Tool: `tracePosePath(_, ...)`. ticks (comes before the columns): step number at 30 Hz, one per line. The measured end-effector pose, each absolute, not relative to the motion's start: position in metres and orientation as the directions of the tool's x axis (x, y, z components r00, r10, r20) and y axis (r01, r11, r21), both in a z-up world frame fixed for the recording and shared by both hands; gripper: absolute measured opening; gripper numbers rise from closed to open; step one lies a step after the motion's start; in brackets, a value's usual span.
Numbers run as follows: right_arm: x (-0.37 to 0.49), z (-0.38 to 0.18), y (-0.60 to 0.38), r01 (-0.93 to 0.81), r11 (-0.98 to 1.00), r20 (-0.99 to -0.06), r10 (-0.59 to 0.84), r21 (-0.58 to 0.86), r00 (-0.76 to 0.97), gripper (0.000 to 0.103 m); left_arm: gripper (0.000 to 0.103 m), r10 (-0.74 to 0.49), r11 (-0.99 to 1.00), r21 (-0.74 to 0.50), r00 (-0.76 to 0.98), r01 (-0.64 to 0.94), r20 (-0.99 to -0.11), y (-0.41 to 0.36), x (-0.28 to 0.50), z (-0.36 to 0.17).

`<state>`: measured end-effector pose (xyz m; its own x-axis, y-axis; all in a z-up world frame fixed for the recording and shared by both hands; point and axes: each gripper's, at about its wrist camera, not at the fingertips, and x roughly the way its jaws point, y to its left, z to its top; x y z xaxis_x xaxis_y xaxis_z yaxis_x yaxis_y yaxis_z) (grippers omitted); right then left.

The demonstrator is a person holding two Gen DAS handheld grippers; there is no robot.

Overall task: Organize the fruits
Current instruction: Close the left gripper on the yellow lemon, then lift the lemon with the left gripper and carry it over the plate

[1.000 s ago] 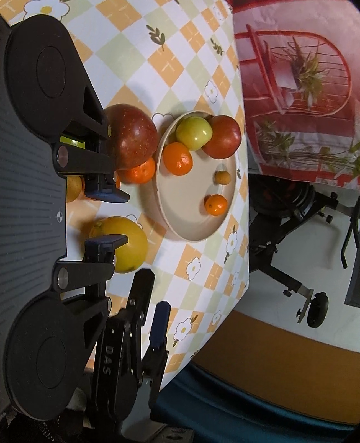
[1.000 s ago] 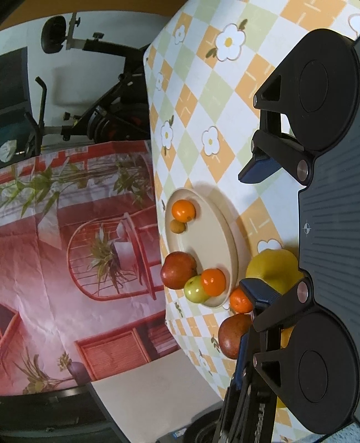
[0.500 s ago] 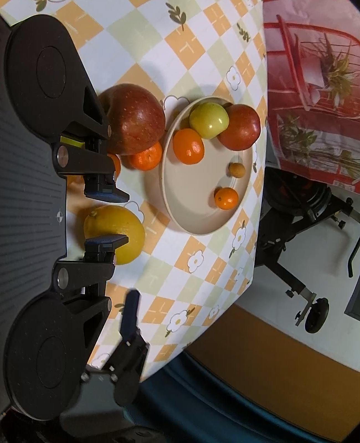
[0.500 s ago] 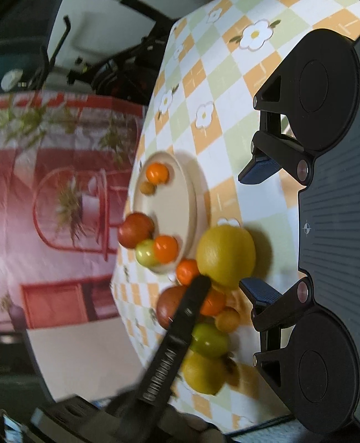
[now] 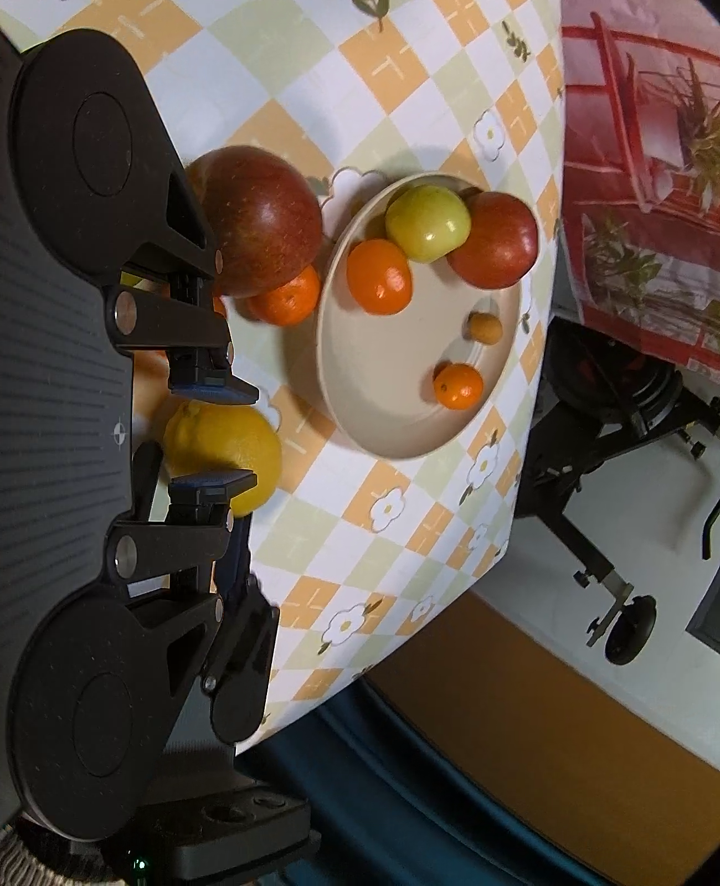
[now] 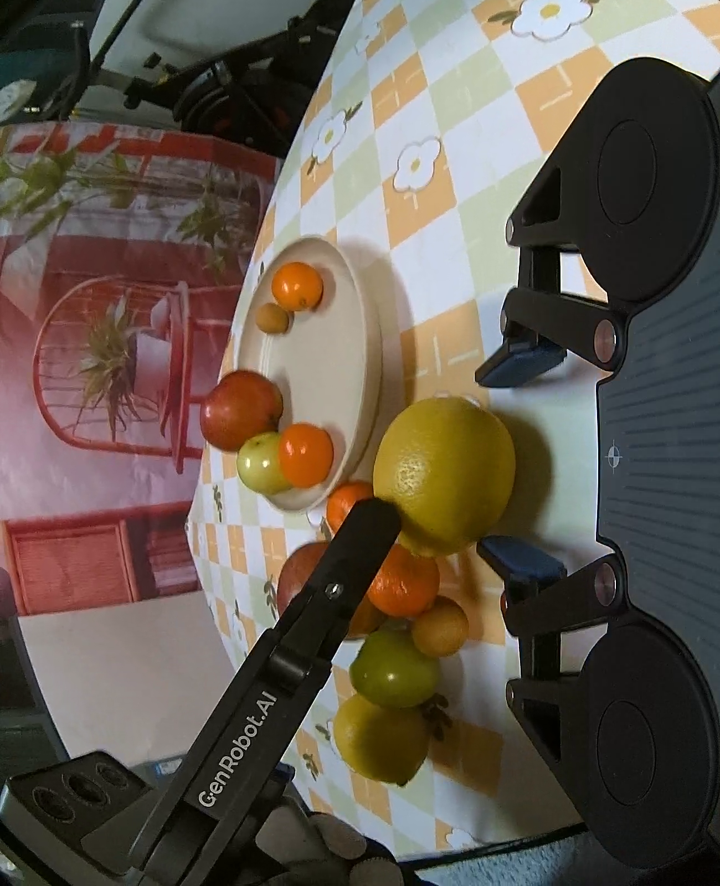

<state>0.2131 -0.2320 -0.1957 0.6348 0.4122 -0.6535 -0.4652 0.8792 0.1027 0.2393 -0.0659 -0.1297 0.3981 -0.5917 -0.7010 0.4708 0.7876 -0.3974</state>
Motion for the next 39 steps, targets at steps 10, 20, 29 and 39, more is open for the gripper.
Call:
tracePosePath(10,0.213,-0.195,-0.228,-0.475,0.876,-0.646,0.410,0.082,0.644,0.050,0.029,-0.611,0.775,-0.428,0.380,0.465,-0.694,-0.065,0.241,-0.133)
tracePosePath(20,0.216,-0.195,-0.230,-0.455,0.883,-0.635,0.420,0.120,0.648,0.050,0.036,-0.625,0.763,-0.444,0.362,0.470,-0.691,-0.064,0.246,-0.135)
tracePosePath(29,0.219,-0.184,-0.238,-0.420,0.894,-0.589,0.427,0.158,0.686,0.050,0.036,-0.627,0.759,-0.413,0.395,0.503,-0.671,-0.069,0.250,-0.117)
tracePosePath(39,0.257,-0.150,-0.245,-0.425,0.896,-0.545,0.421,0.128,0.725,0.050,0.036,-0.623,0.766,-0.372,0.464,0.524,-0.630,-0.079,0.277,-0.081)
